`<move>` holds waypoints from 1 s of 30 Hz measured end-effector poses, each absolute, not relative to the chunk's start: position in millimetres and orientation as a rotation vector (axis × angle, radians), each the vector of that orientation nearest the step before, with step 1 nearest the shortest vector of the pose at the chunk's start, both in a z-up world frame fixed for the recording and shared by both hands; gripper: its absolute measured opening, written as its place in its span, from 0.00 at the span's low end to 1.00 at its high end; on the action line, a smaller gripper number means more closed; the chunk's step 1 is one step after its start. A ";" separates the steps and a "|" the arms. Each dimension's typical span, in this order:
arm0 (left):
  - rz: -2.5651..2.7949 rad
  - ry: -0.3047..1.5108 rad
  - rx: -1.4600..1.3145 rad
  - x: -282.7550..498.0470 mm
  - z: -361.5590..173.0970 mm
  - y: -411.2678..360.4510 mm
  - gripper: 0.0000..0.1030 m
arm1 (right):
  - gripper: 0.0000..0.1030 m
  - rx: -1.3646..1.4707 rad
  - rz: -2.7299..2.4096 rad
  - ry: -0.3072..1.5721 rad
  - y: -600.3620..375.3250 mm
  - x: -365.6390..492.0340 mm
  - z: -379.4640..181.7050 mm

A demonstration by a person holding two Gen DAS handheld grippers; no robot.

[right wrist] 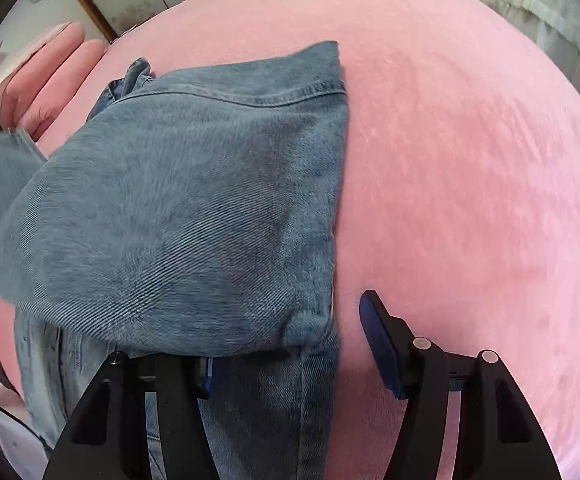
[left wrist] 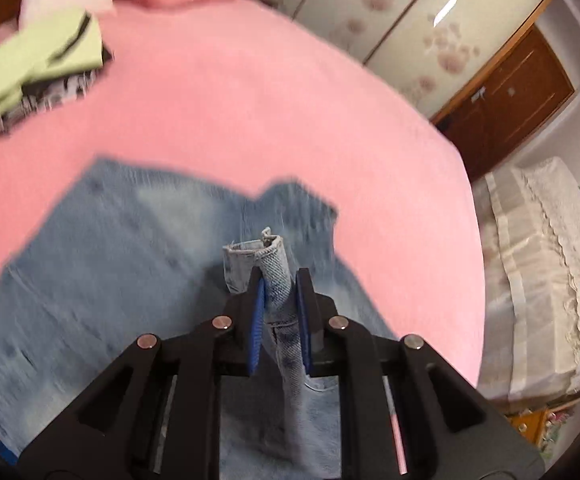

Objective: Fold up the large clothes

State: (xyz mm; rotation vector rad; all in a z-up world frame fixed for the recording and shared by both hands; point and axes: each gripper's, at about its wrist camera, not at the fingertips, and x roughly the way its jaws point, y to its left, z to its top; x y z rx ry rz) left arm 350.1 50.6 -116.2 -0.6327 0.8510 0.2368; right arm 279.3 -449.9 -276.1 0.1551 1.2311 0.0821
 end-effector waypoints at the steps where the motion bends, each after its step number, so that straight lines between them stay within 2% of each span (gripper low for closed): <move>1: 0.249 0.829 -0.624 349.8 -110.3 57.9 0.12 | 0.60 0.154 0.081 1.227 -450.4 278.2 -274.5; 5: 0.337 0.862 -0.581 343.5 -116.5 90.3 0.12 | 0.53 0.164 0.090 1.212 -451.3 272.9 -268.4; 9: 0.409 0.976 -0.597 333.9 -159.9 111.8 0.12 | 0.31 0.155 0.132 1.194 -442.8 258.8 -260.5; 13: 0.472 1.057 -0.591 312.0 -200.5 116.4 0.12 | 0.19 0.098 0.163 1.153 -435.2 248.8 -251.0; 20: 0.508 1.140 -0.582 287.8 -253.4 117.9 0.12 | 0.17 0.310 0.115 1.240 -450.7 267.2 -270.8; 24: 0.488 1.208 -0.582 289.5 -272.7 123.4 0.12 | 0.17 0.323 0.102 1.268 -450.1 270.6 -274.0; 30: 0.460 1.211 -0.548 288.4 -259.3 119.7 0.14 | 0.20 0.293 0.046 1.341 -445.0 273.3 -259.9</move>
